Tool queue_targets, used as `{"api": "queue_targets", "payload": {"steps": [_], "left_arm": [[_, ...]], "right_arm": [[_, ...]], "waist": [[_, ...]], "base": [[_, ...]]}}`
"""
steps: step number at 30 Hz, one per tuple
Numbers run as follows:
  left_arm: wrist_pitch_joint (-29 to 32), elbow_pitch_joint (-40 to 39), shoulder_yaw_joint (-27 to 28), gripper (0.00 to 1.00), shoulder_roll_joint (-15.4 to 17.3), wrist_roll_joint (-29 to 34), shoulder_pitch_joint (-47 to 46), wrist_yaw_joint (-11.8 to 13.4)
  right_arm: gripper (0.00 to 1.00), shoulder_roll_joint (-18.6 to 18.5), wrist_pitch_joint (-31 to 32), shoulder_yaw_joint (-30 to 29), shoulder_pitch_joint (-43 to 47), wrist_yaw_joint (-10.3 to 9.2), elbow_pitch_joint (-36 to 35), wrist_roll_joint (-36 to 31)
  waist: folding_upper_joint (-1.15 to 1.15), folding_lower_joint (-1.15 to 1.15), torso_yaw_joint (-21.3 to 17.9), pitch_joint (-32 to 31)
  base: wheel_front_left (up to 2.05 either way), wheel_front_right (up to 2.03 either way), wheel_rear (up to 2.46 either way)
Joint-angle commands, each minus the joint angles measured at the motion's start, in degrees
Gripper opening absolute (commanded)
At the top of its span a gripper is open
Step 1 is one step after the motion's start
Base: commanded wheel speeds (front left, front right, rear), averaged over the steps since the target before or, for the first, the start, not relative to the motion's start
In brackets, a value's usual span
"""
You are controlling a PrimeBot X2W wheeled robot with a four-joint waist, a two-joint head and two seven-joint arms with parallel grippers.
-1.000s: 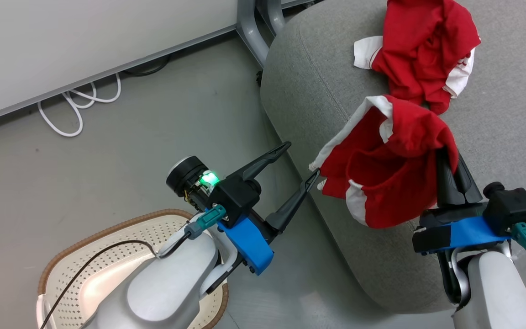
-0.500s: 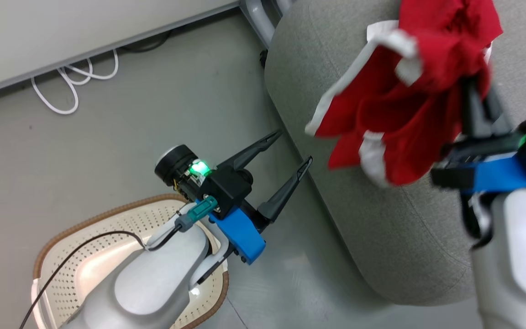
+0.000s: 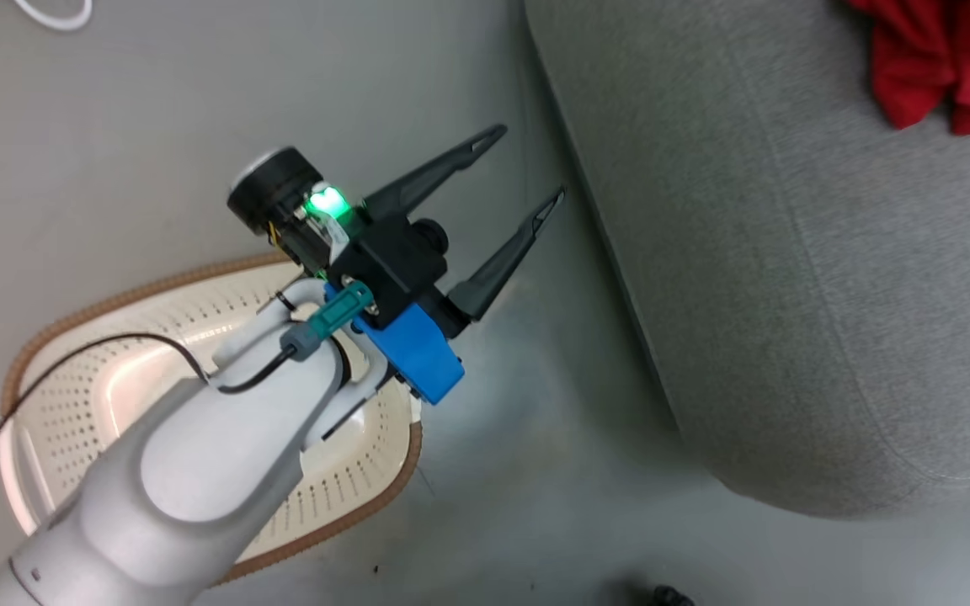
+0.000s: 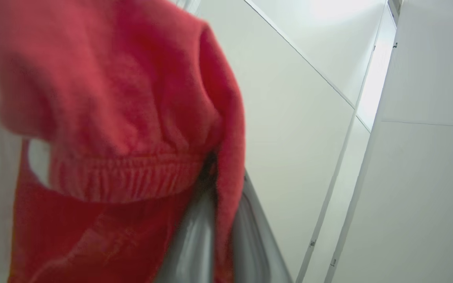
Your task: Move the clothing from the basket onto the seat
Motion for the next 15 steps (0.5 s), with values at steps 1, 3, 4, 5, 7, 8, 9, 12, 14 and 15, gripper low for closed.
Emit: {"api": "queue_targets", "payload": {"steps": [1,3,4,5,7,8,9,12,14,15], "left_arm": [[0.38,-0.76,0.19,1.00,0.71,0.49,-1.32,-0.05],[0.99,-1.70,0.27,1.00,1.52,0.76,-2.33,-0.20],[1.22,-2.27,0.32,1.00,1.77,0.91,-2.92,-0.28],[1.56,-2.69,0.36,1.00,1.99,0.97,-3.43,-0.35],[1.79,-3.37,0.48,1.00,2.59,1.08,-4.05,-0.32],[1.93,-3.67,0.58,1.00,2.88,1.15,-4.24,-0.27],[2.04,-3.86,0.71,1.00,3.24,1.23,-4.39,-0.17],[2.02,-4.34,0.89,1.00,3.74,1.34,-4.73,-0.03],[1.94,-4.53,0.79,1.00,4.11,1.34,-4.69,0.07],[1.90,-4.55,0.73,1.00,4.28,1.35,-4.59,0.15]], "right_arm": [[0.00,-1.25,-0.04,-0.71,-1.68,-0.06,1.15,-0.01],[0.00,-3.49,-0.04,-2.35,-2.97,-0.06,3.97,-0.40],[0.00,-4.57,-0.04,-3.44,-3.43,-0.06,5.39,-0.50],[0.00,-5.40,-0.04,-4.78,-4.03,-0.06,6.83,-0.48],[0.00,-6.17,-0.04,-6.89,-4.46,-0.06,10.39,-0.79],[0.00,-6.28,-0.04,-7.50,-4.46,-0.06,12.02,-1.23],[0.00,-6.22,-0.04,-7.83,-4.40,-0.06,13.49,-1.64],[0.00,-4.89,-0.04,-9.55,-4.33,-0.06,16.69,-2.49],[0.00,-3.47,-0.04,-10.13,-3.39,-0.06,18.66,-3.33],[0.00,-2.81,-0.04,-10.51,-2.91,-0.06,19.42,-3.70]], "waist": [[0.00,-0.01,0.95,5.42],[0.00,-0.01,1.13,7.67],[0.00,-0.01,1.30,8.81],[0.00,-0.01,1.46,9.82],[0.00,-0.01,1.77,11.46],[0.00,-0.01,1.91,12.20],[0.00,-0.01,1.98,12.85],[0.00,-0.01,2.27,14.42],[0.00,-0.01,2.46,15.05],[0.00,-0.01,2.58,15.25]], "base": [[0.00,0.00,0.00],[0.00,0.00,0.00],[0.00,0.00,0.00],[0.00,0.00,0.00],[0.00,0.00,0.00],[0.00,0.00,0.00],[0.00,0.00,0.00],[0.00,0.00,0.00],[0.00,0.00,0.00],[0.00,0.00,0.00]]}}
